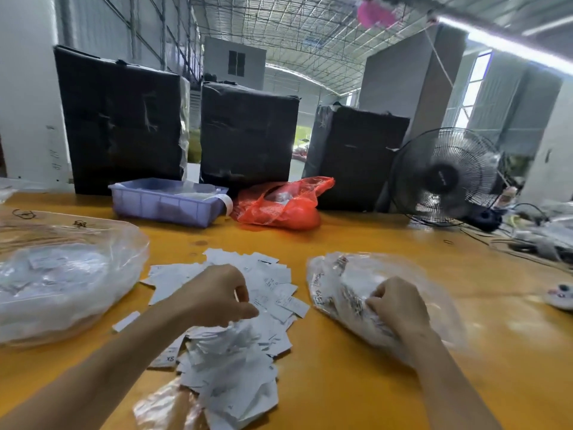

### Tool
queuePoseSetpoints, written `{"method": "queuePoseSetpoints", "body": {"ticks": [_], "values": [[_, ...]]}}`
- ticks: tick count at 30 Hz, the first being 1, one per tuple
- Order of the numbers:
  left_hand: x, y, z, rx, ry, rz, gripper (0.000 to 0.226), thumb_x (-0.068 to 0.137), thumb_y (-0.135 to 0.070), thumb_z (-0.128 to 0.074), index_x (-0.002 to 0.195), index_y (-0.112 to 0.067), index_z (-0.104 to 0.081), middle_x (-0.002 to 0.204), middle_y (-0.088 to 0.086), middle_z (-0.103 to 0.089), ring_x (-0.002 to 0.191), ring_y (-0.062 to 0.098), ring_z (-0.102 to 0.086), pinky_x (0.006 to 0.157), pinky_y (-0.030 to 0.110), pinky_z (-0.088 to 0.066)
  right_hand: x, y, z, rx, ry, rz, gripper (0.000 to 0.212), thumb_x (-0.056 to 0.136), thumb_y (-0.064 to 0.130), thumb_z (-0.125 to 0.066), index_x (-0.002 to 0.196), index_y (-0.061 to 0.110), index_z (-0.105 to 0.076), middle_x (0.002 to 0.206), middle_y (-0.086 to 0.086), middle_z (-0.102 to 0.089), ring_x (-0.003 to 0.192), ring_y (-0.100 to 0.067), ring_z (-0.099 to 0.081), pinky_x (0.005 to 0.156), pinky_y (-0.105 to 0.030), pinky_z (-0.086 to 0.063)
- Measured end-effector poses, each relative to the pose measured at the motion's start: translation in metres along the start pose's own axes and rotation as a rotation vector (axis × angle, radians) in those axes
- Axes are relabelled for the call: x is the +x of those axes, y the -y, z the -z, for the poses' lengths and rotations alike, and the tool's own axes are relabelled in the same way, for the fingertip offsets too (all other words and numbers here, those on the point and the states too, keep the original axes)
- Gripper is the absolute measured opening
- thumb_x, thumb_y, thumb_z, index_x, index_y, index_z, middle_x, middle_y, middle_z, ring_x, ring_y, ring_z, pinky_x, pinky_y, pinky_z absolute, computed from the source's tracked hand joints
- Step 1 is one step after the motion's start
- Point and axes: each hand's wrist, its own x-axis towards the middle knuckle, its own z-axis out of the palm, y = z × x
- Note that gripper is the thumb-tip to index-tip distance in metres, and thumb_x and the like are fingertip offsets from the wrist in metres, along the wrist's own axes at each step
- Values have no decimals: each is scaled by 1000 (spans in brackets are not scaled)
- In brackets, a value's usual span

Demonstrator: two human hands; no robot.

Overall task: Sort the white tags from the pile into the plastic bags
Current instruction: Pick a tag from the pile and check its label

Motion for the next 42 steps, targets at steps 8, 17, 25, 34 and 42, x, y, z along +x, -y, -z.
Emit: {"method": "queuePoseSetpoints", "body": {"ticks": [8, 17, 25, 34, 42], "values": [[9, 18, -3, -61, -78, 32, 15, 81, -26, -72, 71, -16, -67, 63, -2, -70, 53, 8, -65, 60, 31, -56, 7, -6, -7, 49, -33, -25, 33, 85, 34, -67, 110, 13, -68, 114, -6, -66, 106, -26, -59, 86, -36, -50], [5, 23, 13, -85, -135, 39, 19, 83, -25, -70, 72, -9, -72, 64, 0, -71, 50, 5, -63, 44, 14, -46, -36, 56, 27, 492, -533, 566, 11, 83, 16, -70, 88, 6, -71, 81, -8, -69, 73, -19, -62, 67, -28, -49], [2, 29, 27, -139, -213, 60, 19, 85, -26, -69, 77, -8, -73, 69, 0, -72, 55, 8, -65, 44, 12, -45, -132, 138, -13, 295, 646, 1392, 47, 75, 26, -78, 121, 23, -65, 127, 8, -60, 121, 2, -35, 91, 5, -14], [0, 23, 24, -153, -195, 43, 18, 86, -22, -68, 81, -6, -73, 75, 5, -73, 58, 10, -64, 41, 10, -43, -144, 141, -26, 335, 494, 1331, 14, 85, 18, -65, 94, 16, -76, 95, 3, -70, 88, -7, -56, 76, -10, -37], [-1, 13, 30, -802, 167, 182, 70, 77, -69, -43, 89, -5, -67, 74, 8, -73, 66, 18, -70, 61, 28, -57, -89, 117, 6, 1323, 725, 221, 12, 80, 13, -65, 78, 8, -76, 79, -12, -72, 60, -13, -65, 53, -19, -51]]}}
